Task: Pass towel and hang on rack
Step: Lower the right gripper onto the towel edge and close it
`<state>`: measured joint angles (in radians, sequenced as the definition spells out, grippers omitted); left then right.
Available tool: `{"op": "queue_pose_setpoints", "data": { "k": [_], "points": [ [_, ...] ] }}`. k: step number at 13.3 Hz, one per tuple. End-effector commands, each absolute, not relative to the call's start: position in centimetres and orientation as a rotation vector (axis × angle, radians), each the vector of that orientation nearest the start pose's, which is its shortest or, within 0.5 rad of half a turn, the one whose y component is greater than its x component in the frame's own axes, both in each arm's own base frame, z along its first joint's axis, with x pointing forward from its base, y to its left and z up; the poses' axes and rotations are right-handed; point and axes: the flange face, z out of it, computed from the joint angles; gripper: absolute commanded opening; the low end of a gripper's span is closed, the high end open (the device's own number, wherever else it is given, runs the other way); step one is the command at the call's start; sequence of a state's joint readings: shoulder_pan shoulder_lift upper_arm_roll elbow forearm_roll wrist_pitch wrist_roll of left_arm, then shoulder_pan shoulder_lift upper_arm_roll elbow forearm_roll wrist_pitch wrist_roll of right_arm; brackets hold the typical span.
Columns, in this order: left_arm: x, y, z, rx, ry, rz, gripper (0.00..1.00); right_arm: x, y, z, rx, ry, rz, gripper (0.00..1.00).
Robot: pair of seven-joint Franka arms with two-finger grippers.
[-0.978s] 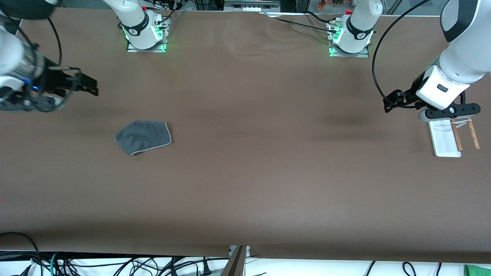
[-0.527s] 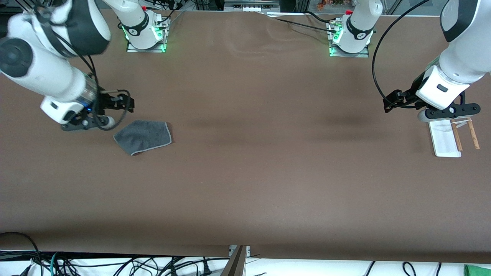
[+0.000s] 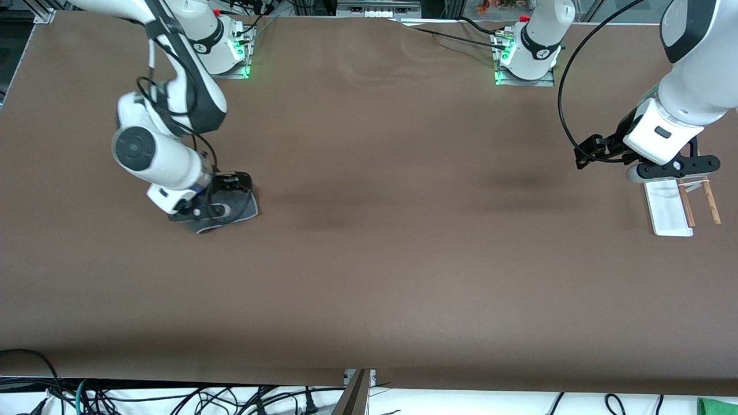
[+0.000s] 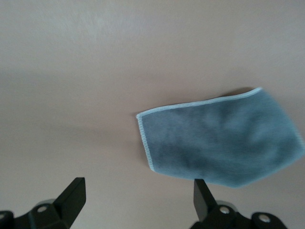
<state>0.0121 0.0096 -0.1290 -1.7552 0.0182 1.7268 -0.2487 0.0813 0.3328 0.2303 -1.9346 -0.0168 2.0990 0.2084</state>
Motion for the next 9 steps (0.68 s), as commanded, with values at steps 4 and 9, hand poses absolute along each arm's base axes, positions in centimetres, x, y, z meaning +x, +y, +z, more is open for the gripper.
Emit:
{"op": "queue_pose_setpoints", "data": {
  "k": [4,9],
  "points": [
    [56.0,-6.4,55.0,-3.106,-0.192,0.057,1.0,56.6,18.5,24.1,-3.225,-0.221,0.341,1.0],
    [55.9,-6.5,55.0,-3.106,-0.185,0.062,1.0,57.5,19.4,20.9,-3.24,-0.289,0.291,1.0]
  ]
}}
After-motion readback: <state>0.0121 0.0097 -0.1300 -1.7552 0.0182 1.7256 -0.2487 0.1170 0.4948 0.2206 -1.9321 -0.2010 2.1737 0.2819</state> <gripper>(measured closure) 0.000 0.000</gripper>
